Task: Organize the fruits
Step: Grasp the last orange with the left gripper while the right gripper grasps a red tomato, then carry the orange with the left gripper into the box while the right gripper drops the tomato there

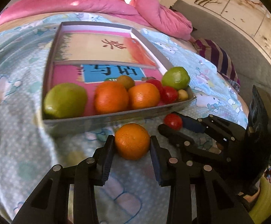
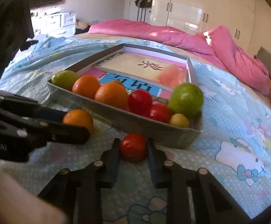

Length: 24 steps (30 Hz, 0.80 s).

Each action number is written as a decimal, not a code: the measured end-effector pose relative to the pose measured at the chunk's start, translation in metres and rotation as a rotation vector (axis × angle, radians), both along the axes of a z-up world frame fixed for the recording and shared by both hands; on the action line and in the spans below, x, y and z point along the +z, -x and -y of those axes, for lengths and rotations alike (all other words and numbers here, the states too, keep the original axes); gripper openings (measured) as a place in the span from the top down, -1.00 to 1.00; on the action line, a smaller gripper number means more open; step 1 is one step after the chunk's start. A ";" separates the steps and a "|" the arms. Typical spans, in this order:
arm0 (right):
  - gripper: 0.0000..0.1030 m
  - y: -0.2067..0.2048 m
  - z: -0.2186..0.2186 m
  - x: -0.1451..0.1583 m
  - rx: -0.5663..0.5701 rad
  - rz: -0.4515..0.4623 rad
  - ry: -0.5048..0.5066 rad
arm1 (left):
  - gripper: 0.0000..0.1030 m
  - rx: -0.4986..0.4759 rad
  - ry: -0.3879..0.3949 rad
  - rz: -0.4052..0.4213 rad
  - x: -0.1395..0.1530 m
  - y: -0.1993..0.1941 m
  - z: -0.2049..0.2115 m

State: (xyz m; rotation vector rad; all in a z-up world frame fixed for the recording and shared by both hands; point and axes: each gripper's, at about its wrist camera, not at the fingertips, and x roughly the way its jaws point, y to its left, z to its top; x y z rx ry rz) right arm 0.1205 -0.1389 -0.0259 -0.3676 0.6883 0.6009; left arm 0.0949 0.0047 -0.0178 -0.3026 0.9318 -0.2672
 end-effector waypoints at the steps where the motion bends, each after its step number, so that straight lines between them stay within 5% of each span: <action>1: 0.47 0.000 0.001 0.001 0.001 -0.008 -0.017 | 0.26 0.004 -0.003 0.006 0.003 0.002 -0.002; 9: 0.48 0.014 0.021 0.031 0.038 -0.019 -0.254 | 0.26 0.054 -0.054 0.121 0.035 0.023 -0.020; 14: 0.48 0.019 0.023 0.050 0.028 0.065 -0.315 | 0.26 0.122 -0.135 0.210 0.054 0.030 -0.036; 24: 0.47 -0.001 0.031 0.059 -0.073 0.109 -0.339 | 0.26 0.118 -0.143 0.238 0.057 0.016 -0.032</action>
